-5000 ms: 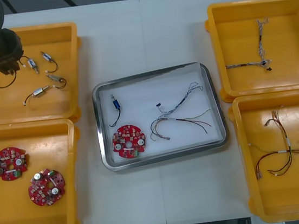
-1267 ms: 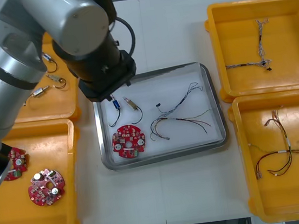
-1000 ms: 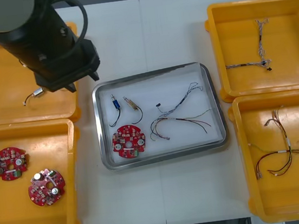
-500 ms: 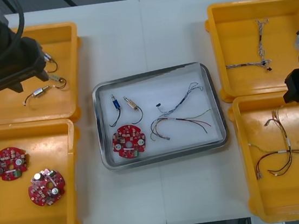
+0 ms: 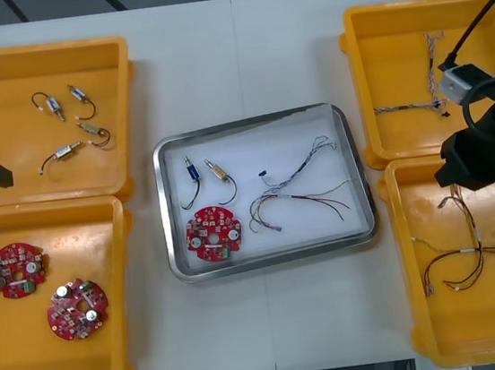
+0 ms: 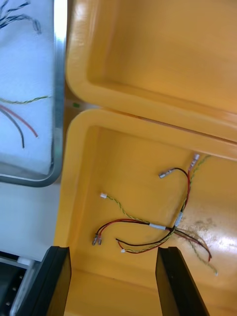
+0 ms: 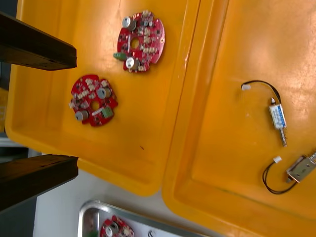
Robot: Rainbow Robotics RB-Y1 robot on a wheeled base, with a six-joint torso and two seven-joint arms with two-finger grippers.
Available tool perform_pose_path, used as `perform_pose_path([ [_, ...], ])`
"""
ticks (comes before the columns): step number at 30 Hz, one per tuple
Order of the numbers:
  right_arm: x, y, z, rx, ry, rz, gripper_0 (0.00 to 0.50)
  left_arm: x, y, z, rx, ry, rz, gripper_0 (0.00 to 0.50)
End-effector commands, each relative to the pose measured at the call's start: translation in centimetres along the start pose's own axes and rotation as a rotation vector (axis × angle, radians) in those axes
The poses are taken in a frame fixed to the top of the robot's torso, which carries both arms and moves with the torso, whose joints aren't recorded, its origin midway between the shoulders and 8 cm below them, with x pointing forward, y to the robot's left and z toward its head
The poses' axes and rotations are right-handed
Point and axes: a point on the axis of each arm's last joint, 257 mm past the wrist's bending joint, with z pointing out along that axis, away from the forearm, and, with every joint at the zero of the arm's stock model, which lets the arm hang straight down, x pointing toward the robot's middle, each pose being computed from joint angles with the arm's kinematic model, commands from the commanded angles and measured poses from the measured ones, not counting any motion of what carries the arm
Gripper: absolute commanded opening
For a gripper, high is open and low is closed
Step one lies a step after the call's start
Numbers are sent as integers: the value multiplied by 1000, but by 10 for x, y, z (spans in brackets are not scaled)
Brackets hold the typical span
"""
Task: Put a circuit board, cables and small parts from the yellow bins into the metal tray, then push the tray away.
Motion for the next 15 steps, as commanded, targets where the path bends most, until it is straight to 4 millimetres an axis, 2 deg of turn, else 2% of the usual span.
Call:
perform_pose_path([
  [1,-9,32,-1,-18,-29,-244,500,-1,33,-6,-45,-36,30,500],
  [8,-9,71,13,-39,-7,-547,500,-2,62,7,-74,-65,48,500],
  [15,-14,113,29,-71,-35,-767,500,-2,78,15,-96,-70,60,500],
])
